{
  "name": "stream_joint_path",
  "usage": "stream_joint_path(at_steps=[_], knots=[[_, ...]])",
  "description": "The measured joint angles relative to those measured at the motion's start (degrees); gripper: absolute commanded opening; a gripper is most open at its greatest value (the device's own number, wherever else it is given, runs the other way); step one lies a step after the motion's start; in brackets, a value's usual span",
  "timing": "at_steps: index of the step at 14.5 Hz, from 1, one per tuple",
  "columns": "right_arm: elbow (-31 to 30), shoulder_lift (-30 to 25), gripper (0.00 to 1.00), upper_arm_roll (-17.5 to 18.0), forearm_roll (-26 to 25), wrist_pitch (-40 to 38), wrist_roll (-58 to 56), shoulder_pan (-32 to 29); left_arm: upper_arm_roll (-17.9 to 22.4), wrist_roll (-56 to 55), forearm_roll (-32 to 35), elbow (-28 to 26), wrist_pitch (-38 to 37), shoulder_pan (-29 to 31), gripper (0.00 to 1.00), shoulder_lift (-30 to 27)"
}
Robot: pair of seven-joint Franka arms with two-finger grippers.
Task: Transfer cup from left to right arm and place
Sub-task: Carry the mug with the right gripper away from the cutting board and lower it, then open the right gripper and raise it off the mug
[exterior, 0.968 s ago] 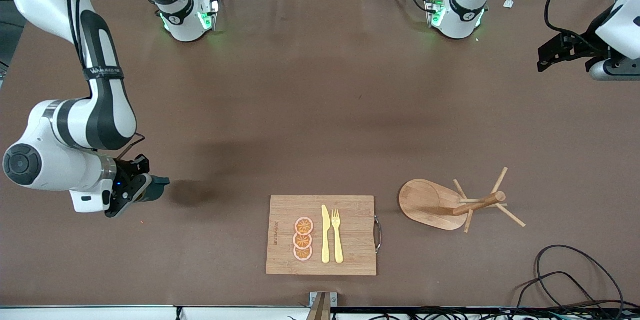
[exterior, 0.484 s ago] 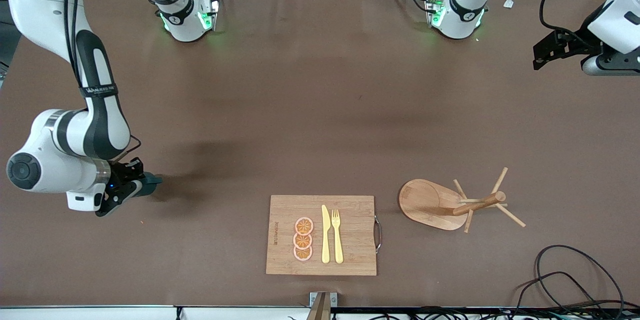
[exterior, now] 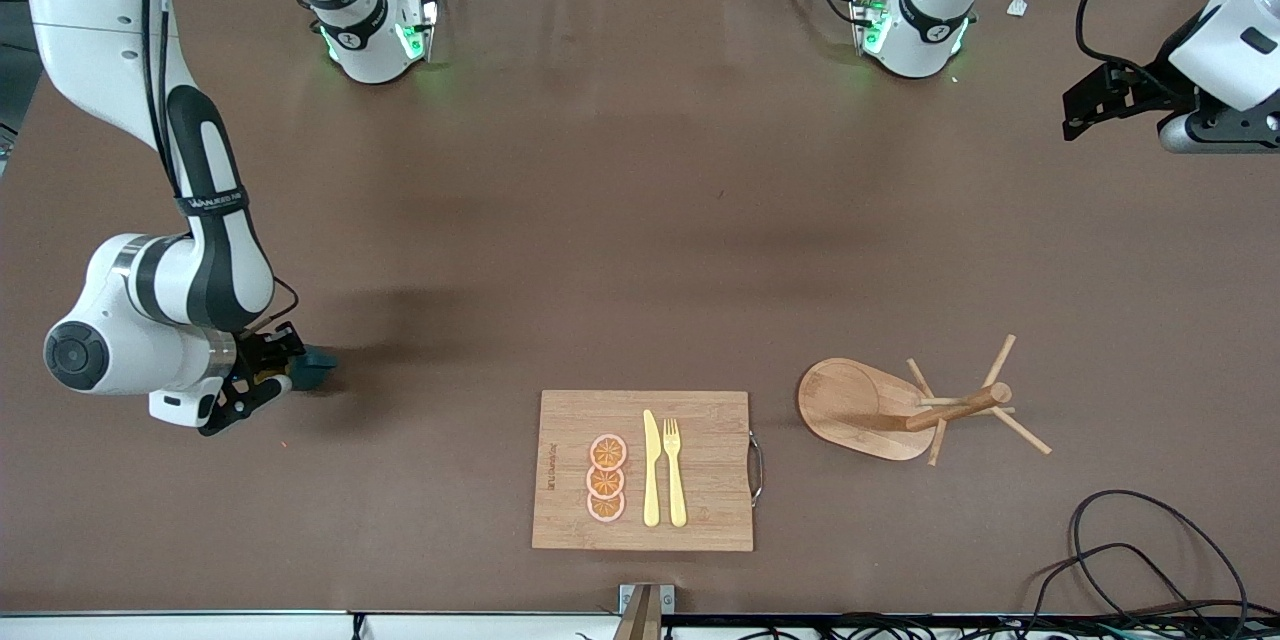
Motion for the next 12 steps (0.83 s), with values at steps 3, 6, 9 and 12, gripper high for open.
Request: stream_joint_path(at_steps=[3, 6, 9, 12], knots=[[1.5, -2.9, 1.0, 0.0, 0.0, -2.4, 2.3, 0.1, 0.0, 0.0, 0.0, -0.3, 0.0, 0.0, 1.0, -0.1], [2.0, -7.6, 1.0, -0.3, 0.0, -3.2, 5.2, -0.4, 0.0, 0.0, 0.0, -0.5, 0.0, 0.1, 1.0, -0.1], [2.3, -13.6, 1.0, -0.6, -0.1, -5.5, 13.0, -0.6, 0.0, 0.0, 0.0, -0.5, 0.0, 0.1, 1.0, -0.6], [2.8, -19.2, 1.0, -0.9, -1.4, -9.0, 17.3, -0.7, 0.0, 0.0, 0.0, -1.1, 0.0, 0.1, 1.0, -1.7]])
